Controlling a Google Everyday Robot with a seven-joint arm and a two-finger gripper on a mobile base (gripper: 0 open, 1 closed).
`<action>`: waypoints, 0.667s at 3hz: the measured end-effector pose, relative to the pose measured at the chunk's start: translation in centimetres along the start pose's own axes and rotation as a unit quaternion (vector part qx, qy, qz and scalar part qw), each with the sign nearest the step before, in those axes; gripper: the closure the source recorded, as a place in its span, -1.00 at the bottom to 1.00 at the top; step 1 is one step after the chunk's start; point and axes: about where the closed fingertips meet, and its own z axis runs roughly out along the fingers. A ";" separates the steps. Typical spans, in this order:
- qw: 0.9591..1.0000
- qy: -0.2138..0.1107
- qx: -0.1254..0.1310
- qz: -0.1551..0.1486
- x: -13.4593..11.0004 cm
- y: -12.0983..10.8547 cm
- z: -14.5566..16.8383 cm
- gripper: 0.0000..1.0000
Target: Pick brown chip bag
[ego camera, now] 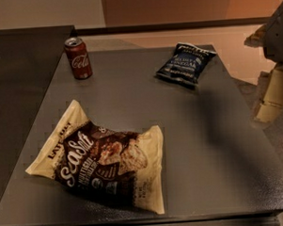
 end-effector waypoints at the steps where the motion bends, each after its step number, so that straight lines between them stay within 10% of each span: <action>1: 1.000 0.000 0.000 0.000 0.0 0.0 0.0 -1.00; 2: 1.000 -0.002 0.000 -0.004 -0.3 0.1 0.0 -1.00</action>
Offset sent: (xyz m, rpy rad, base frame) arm 0.0002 0.0097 -0.0050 0.0017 0.0163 0.0326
